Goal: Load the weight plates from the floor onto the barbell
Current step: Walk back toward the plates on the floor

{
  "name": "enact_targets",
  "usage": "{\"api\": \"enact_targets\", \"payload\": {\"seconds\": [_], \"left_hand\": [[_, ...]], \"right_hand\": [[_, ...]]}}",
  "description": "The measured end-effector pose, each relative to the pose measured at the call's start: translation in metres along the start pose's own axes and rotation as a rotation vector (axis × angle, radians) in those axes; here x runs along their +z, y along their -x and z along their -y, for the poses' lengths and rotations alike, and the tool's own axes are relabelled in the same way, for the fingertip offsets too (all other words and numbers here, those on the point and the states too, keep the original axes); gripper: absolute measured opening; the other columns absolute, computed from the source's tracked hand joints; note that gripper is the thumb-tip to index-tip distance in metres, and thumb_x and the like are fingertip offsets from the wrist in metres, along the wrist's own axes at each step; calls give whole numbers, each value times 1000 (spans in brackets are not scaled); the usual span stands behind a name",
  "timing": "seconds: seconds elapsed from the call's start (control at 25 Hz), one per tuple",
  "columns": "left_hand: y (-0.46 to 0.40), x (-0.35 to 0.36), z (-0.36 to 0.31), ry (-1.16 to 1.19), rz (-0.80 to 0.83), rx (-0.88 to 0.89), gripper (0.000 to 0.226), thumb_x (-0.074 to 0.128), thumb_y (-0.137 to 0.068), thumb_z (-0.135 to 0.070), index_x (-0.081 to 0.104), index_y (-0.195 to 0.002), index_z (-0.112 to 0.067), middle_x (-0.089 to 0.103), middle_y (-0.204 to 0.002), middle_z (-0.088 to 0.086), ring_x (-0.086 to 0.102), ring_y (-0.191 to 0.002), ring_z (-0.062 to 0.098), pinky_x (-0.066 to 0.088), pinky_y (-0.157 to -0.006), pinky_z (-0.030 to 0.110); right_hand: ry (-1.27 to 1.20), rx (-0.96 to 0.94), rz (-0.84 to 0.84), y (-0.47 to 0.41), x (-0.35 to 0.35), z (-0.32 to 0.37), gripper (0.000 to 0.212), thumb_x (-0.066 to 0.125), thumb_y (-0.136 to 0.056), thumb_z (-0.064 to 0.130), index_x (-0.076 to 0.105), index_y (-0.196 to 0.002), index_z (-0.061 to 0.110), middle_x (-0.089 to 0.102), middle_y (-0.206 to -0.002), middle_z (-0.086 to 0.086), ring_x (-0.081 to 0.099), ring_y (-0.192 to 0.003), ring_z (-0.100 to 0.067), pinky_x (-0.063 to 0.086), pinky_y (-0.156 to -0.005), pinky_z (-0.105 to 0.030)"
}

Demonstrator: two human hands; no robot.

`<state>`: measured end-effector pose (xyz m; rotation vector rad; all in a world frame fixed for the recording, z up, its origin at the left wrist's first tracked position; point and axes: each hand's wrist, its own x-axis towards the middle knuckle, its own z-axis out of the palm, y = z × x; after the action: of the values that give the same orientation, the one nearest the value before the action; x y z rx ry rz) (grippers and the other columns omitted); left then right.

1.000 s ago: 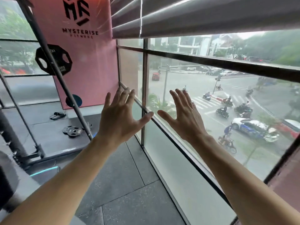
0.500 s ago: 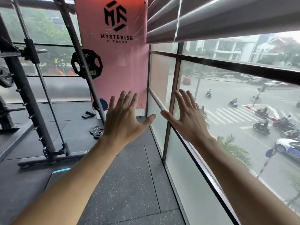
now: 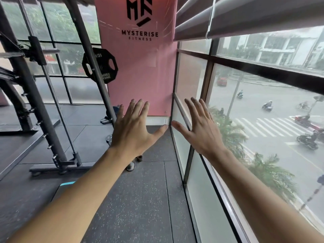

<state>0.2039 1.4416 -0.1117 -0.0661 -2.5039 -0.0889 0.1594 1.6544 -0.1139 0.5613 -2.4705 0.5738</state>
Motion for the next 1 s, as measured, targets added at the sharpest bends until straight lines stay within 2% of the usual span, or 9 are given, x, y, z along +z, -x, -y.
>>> {"api": "enact_targets", "payload": {"seconds": [0.48,0.76,1.0], "left_hand": [[-99,112,52,-44,5,-36,104,18,-85,-85,33,-157,-12,32,-164,7,24,-154,25,17,-125,54],[-206,236,129,-13,80,-61,101,22,-86,-83,34,-156,-12,32,-164,7,24,-154,25,14,-126,52],[-308,310,174,-11,165,-40,102,18,-85,-84,31,-158,-14,28,-165,6,21,-155,25,15,-125,53]], "right_hand": [[-12,-36,63,-106,113,-66,93,23,-87,85,14,-161,29,12,-169,1,0,-156,-16,15,-126,-49],[-16,2,156,-233,238,-107,96,23,-86,85,14,-161,27,11,-170,1,-2,-156,-16,16,-125,-51],[-16,15,201,-334,310,-135,94,25,-88,83,16,-161,24,11,-169,-1,-2,-156,-16,13,-126,-49]]}}
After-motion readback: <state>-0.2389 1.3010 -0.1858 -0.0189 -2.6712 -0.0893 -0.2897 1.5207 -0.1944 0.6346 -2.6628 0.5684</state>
